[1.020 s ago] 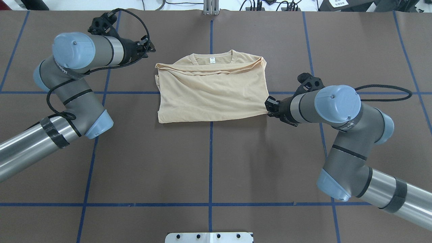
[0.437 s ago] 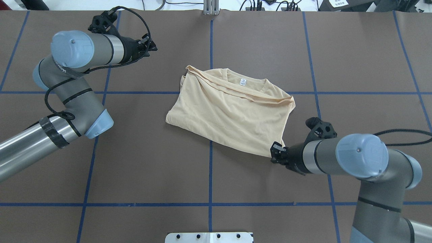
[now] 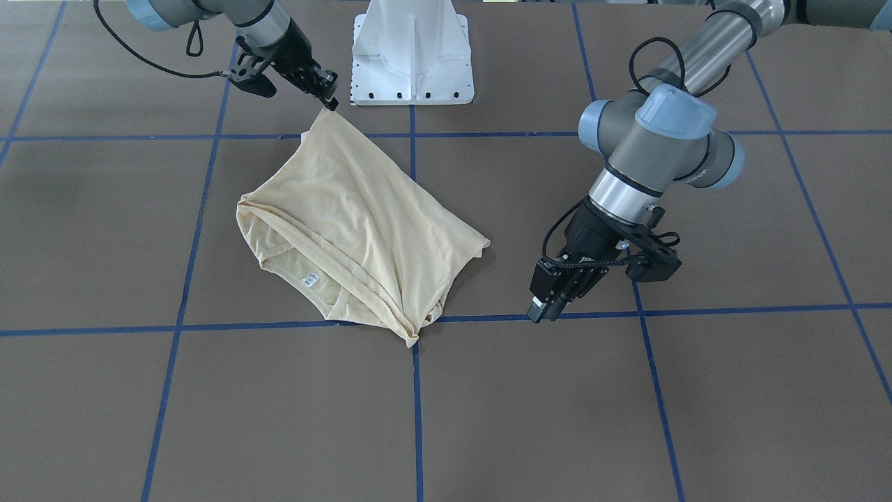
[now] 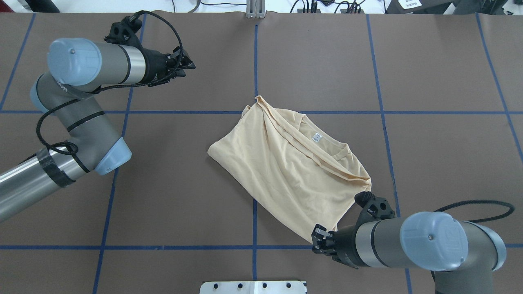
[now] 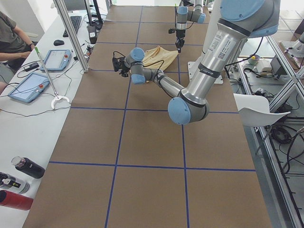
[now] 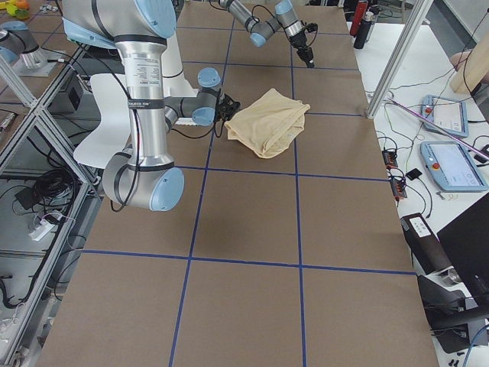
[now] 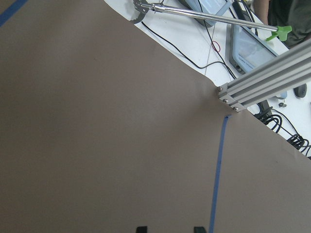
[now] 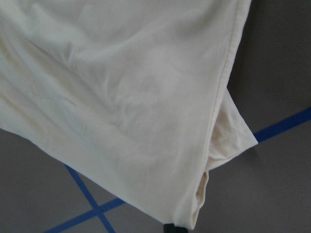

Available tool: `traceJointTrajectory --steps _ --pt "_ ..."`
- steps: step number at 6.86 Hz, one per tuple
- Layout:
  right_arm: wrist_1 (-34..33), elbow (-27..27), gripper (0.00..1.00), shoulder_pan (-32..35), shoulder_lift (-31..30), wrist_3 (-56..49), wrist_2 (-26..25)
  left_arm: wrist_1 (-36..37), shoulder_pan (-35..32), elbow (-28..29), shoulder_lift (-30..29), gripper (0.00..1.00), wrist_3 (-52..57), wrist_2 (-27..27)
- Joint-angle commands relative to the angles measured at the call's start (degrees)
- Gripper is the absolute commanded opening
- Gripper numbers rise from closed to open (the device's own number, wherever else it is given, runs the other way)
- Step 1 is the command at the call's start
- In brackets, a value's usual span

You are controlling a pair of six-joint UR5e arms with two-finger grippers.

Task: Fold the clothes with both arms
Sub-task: 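Grasp the shirt's side edge with the right gripper and drag it toward the robot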

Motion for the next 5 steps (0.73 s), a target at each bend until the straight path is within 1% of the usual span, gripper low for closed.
traceJointTrajectory --steps 1,2,3,4,5 --pt "0.11 1.61 1.0 -1.75 -0.07 0.33 -0.01 0.1 5.08 -4.65 3.09 0.45 -6.65 -1.47" --pt "0.2 4.31 1.0 1.47 -1.11 0.33 1.73 0.19 7.56 -6.49 5.1 0.47 -8.76 -1.38" --pt "0.28 4.6 1.0 7.5 -1.3 0.33 9.41 0.28 8.97 -7.64 6.6 0.49 -9.31 -1.38" --pt "0.37 4.08 1.0 14.78 -1.12 0.24 17.75 0.28 10.73 -7.65 7.31 0.5 -10.88 -1.29" --pt "0.37 2.25 1.0 20.86 -0.69 0.06 20.62 1.32 12.75 -7.13 7.5 0.5 -11.16 -1.12"
